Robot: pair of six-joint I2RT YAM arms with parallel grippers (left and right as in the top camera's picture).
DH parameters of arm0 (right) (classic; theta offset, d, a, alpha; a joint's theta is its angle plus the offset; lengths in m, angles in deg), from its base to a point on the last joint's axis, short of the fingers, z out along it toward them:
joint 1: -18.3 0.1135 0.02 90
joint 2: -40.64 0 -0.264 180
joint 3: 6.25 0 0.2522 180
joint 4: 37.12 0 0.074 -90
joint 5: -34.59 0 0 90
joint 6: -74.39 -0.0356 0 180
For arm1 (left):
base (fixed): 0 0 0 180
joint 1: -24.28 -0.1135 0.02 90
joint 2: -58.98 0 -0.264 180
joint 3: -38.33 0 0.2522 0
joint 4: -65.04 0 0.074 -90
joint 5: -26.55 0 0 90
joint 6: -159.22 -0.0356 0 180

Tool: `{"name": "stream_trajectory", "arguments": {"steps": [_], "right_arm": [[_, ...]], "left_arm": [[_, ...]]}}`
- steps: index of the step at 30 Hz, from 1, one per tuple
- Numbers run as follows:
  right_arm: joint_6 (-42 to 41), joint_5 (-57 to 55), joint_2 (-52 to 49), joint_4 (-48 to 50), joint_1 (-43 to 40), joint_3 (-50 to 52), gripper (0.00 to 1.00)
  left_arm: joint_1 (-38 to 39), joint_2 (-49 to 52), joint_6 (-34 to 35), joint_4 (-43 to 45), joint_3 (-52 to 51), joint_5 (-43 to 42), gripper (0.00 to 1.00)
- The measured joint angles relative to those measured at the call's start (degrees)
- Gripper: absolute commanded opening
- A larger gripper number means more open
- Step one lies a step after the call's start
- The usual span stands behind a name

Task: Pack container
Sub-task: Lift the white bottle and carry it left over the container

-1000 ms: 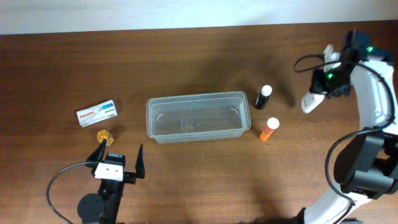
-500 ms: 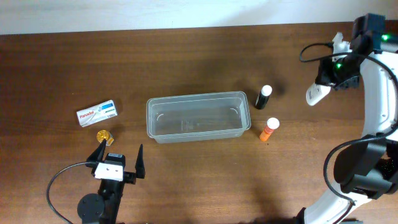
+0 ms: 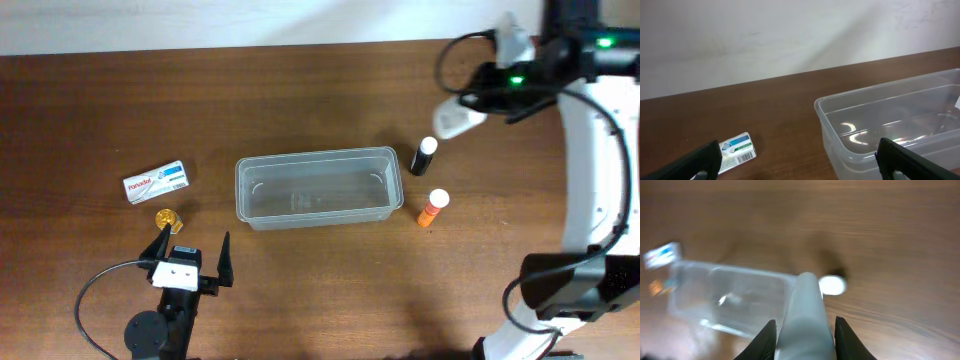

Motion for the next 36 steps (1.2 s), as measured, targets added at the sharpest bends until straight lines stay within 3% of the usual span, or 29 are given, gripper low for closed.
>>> {"name": "stream_trajectory", "arguments": {"steps": [8,17,25,36], "right_arm": [[-2.2,2.2,0.5,-0.7,11.3,0.0,0.14],[-7.2,-8.9,0.6,-1.8,20.5,1.8,0.14],[-13.1,-20.0,0.7,2.2,23.8,10.0,0.14],[-20.2,-25.3,0.7,14.6,26.3,21.9,0.15]], "left_arm": [[0.0,0.0,0.0,0.0,0.0,0.0,0.99],[0.0,0.0,0.0,0.0,0.0,0.0,0.99],[0.0,0.0,0.0,0.0,0.0,0.0,1.00],[0.0,0.0,0.0,0.0,0.0,0.0,0.99]]}}
